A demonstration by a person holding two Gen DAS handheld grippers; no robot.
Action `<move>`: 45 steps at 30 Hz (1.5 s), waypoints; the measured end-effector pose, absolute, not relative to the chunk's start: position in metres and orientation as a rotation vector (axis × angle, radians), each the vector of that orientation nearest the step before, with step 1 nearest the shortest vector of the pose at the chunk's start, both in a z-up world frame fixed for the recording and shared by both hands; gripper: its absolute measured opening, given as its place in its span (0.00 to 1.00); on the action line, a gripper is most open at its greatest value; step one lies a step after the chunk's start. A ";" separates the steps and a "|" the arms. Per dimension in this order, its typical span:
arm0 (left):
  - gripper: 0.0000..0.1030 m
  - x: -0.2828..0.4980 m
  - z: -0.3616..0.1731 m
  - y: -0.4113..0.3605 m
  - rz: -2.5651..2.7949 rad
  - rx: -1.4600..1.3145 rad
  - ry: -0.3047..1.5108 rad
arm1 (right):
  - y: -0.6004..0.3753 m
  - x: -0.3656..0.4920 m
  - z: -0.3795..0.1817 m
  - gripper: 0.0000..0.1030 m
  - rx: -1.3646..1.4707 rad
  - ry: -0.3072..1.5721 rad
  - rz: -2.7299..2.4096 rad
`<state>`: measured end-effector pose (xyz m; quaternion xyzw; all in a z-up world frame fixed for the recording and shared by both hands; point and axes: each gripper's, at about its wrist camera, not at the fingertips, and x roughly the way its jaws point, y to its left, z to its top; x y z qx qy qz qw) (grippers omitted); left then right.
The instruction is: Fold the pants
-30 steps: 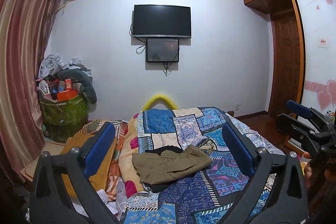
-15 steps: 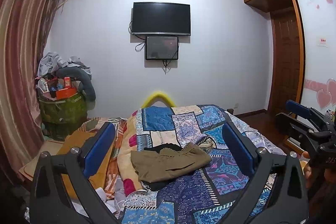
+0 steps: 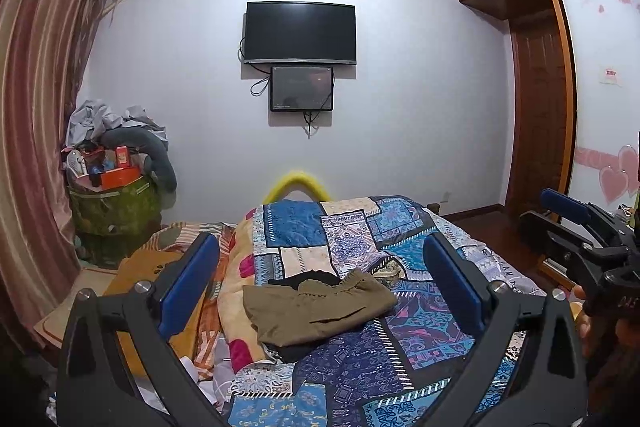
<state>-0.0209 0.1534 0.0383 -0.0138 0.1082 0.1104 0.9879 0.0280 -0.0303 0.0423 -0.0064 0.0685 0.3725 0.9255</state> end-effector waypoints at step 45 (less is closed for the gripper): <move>1.00 -0.014 0.032 0.158 0.158 -0.035 0.260 | -0.027 0.027 0.037 1.00 -0.005 0.160 0.739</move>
